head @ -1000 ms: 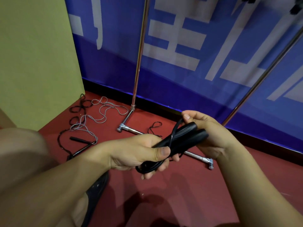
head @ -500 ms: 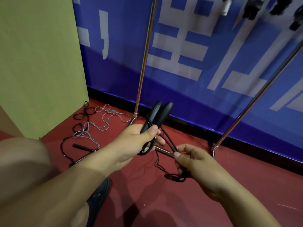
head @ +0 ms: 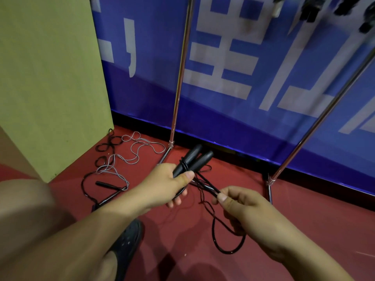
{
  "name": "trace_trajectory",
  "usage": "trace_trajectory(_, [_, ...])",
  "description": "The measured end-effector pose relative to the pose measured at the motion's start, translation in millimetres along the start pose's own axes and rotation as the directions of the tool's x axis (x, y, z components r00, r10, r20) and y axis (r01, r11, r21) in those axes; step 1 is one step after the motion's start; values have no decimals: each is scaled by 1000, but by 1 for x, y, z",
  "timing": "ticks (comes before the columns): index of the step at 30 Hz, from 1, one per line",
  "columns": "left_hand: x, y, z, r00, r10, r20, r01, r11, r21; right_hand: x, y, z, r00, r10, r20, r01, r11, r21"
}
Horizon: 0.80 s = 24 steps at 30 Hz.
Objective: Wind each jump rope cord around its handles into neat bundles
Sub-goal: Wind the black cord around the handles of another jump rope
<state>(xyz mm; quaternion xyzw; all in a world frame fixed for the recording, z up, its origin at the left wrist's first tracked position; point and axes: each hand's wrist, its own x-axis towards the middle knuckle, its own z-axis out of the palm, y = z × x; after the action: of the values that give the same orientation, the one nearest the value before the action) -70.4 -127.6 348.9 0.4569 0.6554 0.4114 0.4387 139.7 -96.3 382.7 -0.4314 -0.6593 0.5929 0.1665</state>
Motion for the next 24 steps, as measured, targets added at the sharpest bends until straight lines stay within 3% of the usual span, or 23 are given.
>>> trace_trajectory(4, [3,-6,7,1000,5,7,-6,984,176,-7,-6,7,1000,19,8,-18,989,-145])
trace_trajectory(7, [6,-7,8,1000,20,-9,-18,973,229,-12,-12,8,999,-23,39,31,970,-240])
trace_trajectory(12, [12,-12,6,999,35,-39,-21,949,315,-10,-18,2,992,-123,-24,103,912,-396])
trace_trajectory(19, [9,-13,8,994,99,53,-112,908,403,-3,-13,-10,963,-249,-98,188,889,-418])
trace_trajectory(22, [6,-11,11,994,86,73,-107,926,363,0,-12,-15,926,-354,-130,263,854,-449])
trace_trajectory(24, [6,-10,13,994,71,87,-97,933,347,1,-14,-16,857,-504,-106,376,753,-540])
